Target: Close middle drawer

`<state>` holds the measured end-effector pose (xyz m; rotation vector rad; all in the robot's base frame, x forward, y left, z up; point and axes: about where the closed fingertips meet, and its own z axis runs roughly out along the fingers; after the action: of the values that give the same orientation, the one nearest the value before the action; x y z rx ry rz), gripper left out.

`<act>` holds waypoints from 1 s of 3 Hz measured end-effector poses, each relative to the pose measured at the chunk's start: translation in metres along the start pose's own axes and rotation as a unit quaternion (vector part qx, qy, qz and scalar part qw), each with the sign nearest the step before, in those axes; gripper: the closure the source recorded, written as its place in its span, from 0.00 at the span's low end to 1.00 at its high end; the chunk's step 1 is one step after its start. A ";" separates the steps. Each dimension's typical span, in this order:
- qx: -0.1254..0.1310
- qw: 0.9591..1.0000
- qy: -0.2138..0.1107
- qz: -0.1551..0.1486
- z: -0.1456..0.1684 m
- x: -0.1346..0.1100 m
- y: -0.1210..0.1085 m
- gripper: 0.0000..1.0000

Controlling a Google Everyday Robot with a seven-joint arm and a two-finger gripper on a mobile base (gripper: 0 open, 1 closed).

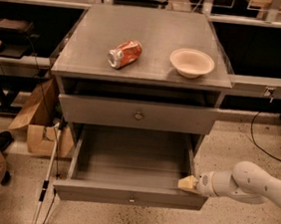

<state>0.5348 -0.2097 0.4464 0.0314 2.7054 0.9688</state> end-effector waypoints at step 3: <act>-0.064 0.996 -0.055 -0.031 -0.066 -0.004 0.014 1.00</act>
Offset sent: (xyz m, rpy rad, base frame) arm -0.0309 -0.0653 0.0732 0.1618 -0.1903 -0.0221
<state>0.5206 -0.2401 0.5046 -0.0232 2.5249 1.0876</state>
